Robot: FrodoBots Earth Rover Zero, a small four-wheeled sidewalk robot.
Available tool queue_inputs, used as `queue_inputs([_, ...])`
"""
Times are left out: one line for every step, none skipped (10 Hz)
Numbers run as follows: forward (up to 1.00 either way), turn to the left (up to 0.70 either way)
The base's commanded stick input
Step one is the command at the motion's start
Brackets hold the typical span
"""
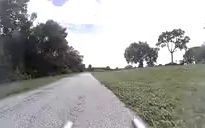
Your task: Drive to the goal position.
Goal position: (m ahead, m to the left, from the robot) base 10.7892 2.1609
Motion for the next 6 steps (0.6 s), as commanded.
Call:
queue_inputs([0.7,0.0])
queue_inputs([0.7,0.0])
queue_inputs([0.7,0.0])
queue_inputs([0.7,0.0])
queue_inputs([0.7,0.0])
queue_inputs([0.7,0.0])
